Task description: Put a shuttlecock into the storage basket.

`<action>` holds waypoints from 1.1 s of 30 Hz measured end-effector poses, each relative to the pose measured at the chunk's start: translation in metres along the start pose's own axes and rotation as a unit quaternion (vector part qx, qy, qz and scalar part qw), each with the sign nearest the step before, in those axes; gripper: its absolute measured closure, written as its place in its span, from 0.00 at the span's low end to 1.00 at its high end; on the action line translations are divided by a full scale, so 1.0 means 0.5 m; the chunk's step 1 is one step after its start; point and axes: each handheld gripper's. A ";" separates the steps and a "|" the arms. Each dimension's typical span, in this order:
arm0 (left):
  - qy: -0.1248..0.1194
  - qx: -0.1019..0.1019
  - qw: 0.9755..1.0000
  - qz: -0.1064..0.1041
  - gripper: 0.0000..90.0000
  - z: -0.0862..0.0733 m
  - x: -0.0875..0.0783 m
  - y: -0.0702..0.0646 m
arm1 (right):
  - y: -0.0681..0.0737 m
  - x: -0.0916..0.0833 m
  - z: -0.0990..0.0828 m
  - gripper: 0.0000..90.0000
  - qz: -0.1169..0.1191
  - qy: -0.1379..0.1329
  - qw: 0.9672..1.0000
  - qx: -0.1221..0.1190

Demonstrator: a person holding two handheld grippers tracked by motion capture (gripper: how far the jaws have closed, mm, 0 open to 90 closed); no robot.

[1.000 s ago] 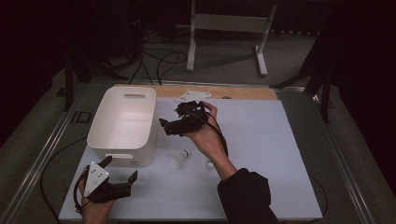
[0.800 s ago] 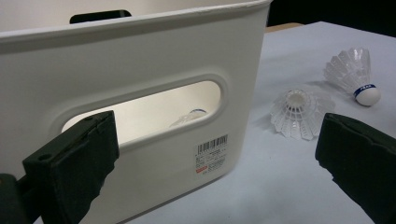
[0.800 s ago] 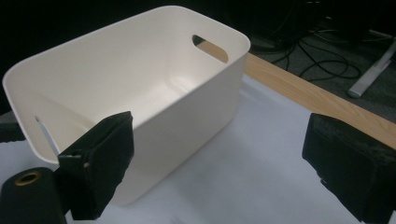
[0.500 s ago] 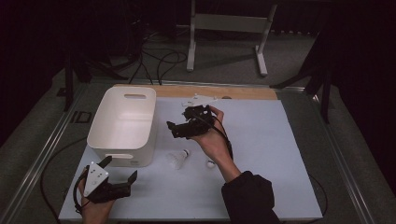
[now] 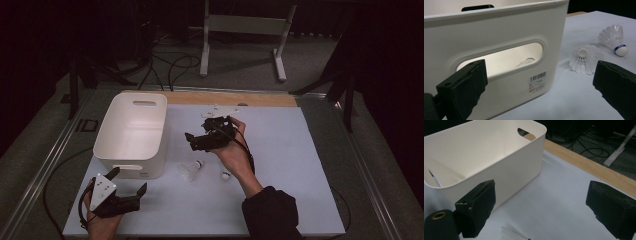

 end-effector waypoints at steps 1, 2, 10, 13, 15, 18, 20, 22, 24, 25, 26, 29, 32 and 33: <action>0.000 0.000 1.000 0.000 0.00 0.000 0.000 0.000 | -0.002 -0.001 -0.002 0.10 0.000 0.001 1.000 -0.001; 0.001 0.000 1.000 0.000 0.00 0.000 0.000 0.000 | -0.003 -0.002 -0.004 0.10 -0.001 0.001 1.000 -0.001; 0.002 -0.001 1.000 0.003 0.00 0.000 0.000 0.000 | -0.016 -0.009 -0.018 0.10 -0.008 -0.001 1.000 0.003; 0.004 -0.002 1.000 0.004 0.00 -0.001 0.000 0.001 | -0.023 -0.010 -0.027 0.10 -0.010 0.002 1.000 0.007; 0.004 -0.002 1.000 0.005 0.00 -0.001 0.000 0.001 | -0.027 -0.011 -0.032 0.10 -0.010 0.002 1.000 0.007; 0.004 -0.002 1.000 0.004 0.00 -0.001 0.000 0.001 | -0.033 -0.013 -0.038 0.10 -0.013 0.003 1.000 0.010; 0.003 -0.002 1.000 0.005 0.00 -0.001 0.000 0.001 | -0.037 -0.014 -0.042 0.10 -0.016 0.002 1.000 0.011; 0.003 -0.003 1.000 0.005 0.00 -0.001 0.000 0.001 | -0.039 -0.016 -0.046 0.10 -0.019 0.004 1.000 0.013; 0.003 -0.002 1.000 0.005 0.00 -0.001 0.000 0.001 | -0.042 -0.018 -0.049 0.10 -0.019 0.004 1.000 0.011; 0.003 -0.002 1.000 0.005 0.00 -0.001 0.000 0.001 | -0.043 -0.019 -0.051 0.10 -0.021 0.003 1.000 0.011; 0.003 -0.002 1.000 0.005 0.00 -0.001 0.000 0.001 | -0.044 -0.021 -0.053 0.10 -0.022 0.003 1.000 0.009; 0.003 -0.002 1.000 0.005 0.00 -0.001 0.000 0.001 | -0.048 -0.022 -0.059 0.10 -0.024 0.003 1.000 0.008; 0.003 -0.002 1.000 0.005 0.00 -0.001 0.000 0.001 | -0.054 -0.022 -0.066 0.11 -0.026 0.008 1.000 0.013; 0.003 -0.002 1.000 0.005 0.00 -0.001 0.000 0.001 | -0.055 -0.023 -0.068 0.11 -0.027 0.008 1.000 0.013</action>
Point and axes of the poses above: each handheld gripper's, and its own axes: x roughly forward along the jaws, z roughly out of its top, y roughly to its left, and after that the axes turned 14 degrees about x, right-handed
